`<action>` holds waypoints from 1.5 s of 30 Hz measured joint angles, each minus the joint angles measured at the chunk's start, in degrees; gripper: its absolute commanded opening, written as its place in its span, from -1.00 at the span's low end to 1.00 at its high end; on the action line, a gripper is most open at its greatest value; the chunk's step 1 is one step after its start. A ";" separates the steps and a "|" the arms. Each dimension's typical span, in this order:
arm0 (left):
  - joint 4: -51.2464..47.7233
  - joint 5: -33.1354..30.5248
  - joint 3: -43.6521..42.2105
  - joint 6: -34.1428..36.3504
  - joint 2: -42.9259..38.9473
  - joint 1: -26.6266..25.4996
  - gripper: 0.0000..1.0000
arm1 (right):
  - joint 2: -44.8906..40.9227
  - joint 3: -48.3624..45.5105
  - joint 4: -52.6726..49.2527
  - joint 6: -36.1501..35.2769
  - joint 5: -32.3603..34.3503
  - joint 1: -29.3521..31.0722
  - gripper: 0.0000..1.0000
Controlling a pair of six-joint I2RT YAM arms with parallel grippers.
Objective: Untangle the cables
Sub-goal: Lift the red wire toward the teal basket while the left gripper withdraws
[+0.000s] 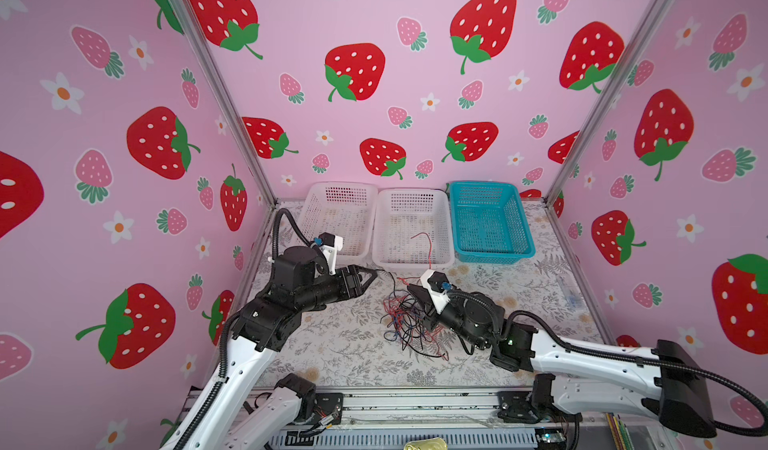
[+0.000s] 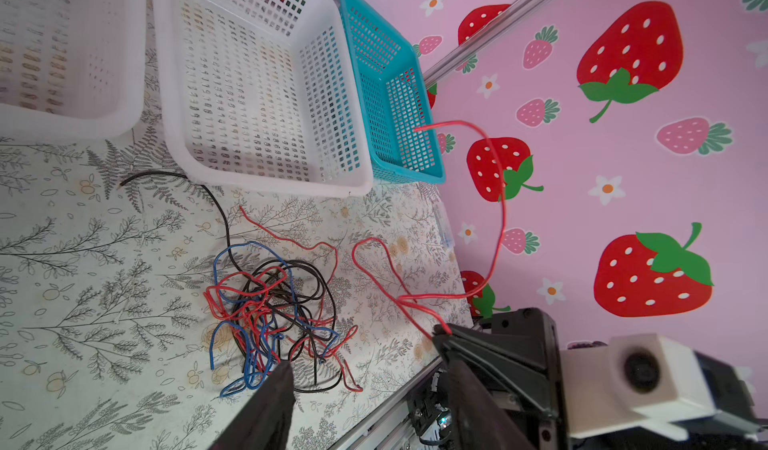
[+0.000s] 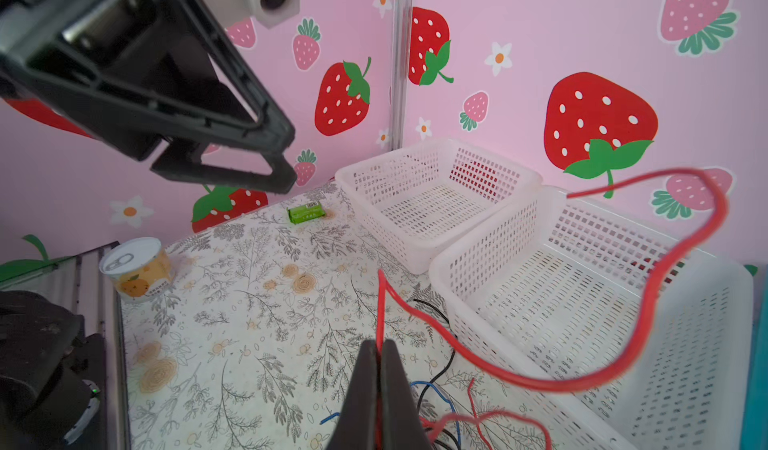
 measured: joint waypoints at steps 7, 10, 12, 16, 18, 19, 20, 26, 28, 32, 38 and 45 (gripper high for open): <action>1.11 -0.61 -5.92 0.28 -1.75 0.00 0.26 | -2.73 5.25 -4.68 3.63 -6.49 -2.69 -1.00; -0.87 -2.67 -4.79 2.75 -1.36 0.00 0.35 | -2.69 8.98 -7.74 4.35 -7.63 -4.66 -1.00; -3.17 -4.11 -2.75 5.18 -0.33 0.00 0.43 | -2.58 11.06 -10.03 4.81 -8.07 -6.49 -1.00; -6.93 -9.22 2.03 10.08 1.97 0.00 0.58 | -2.58 13.60 -14.40 5.16 -9.40 -10.05 -1.00; -7.78 -13.11 2.73 11.58 2.38 0.00 0.67 | -2.40 15.34 -17.11 5.27 -10.25 -11.82 -1.00; -8.09 -14.78 2.73 12.24 2.45 0.00 0.78 | -2.16 16.68 -18.62 5.31 -10.80 -12.92 -1.00; -8.52 -16.70 2.73 12.92 2.64 0.00 0.89 | -1.95 17.66 -19.58 5.38 -11.17 -13.75 -1.00; -7.87 -26.32 1.27 14.32 2.99 0.00 0.98 | 0.98 23.37 -24.50 6.78 -15.63 -20.65 -1.00; -6.34 -28.61 -1.33 14.34 1.64 0.00 0.98 | 2.58 24.87 -26.08 7.21 -16.90 -22.29 -1.00; -2.93 -30.99 -8.94 13.60 -3.34 0.00 0.98 | 4.33 26.60 -28.74 7.80 -18.49 -24.68 -1.00; 0.33 -32.09 -14.56 13.16 -6.56 0.00 0.98 | 5.95 28.68 -29.75 8.33 -20.61 -27.52 -1.00; 2.16 -33.64 -14.71 14.16 -5.92 -0.24 0.98 | 10.84 30.88 -30.77 10.19 -21.46 -31.43 -1.00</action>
